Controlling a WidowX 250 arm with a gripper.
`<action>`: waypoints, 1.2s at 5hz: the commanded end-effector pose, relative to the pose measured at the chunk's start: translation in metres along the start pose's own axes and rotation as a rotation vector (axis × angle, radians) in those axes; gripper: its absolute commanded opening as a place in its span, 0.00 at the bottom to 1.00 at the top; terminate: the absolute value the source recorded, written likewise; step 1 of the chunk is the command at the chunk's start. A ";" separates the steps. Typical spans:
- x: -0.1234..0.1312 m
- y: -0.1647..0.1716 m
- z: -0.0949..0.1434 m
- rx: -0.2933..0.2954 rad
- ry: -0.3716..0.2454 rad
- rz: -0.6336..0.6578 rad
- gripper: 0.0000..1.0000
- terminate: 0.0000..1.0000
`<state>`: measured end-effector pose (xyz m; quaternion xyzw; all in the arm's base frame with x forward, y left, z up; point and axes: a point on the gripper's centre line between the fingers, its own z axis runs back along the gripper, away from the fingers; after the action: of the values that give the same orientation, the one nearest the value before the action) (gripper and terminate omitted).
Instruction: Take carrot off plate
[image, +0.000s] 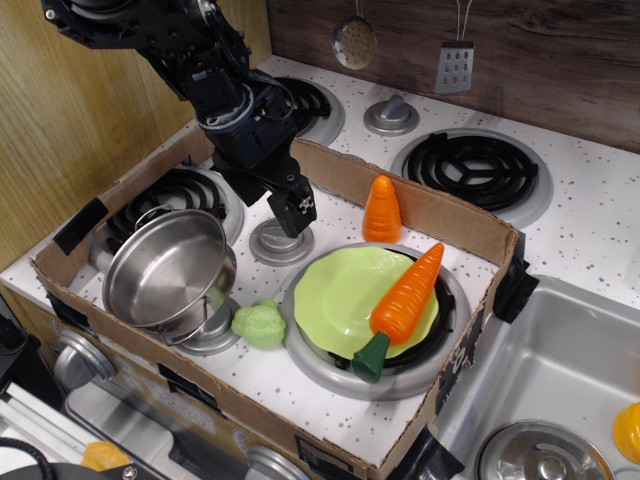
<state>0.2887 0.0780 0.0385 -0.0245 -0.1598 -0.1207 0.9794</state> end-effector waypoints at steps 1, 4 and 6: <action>0.000 0.000 0.000 0.000 0.000 0.000 1.00 0.00; 0.022 -0.047 0.080 0.074 0.091 0.204 1.00 0.00; 0.019 -0.110 0.048 -0.017 0.190 0.431 1.00 0.00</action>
<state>0.2553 -0.0331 0.0782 -0.0582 -0.0398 0.0918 0.9933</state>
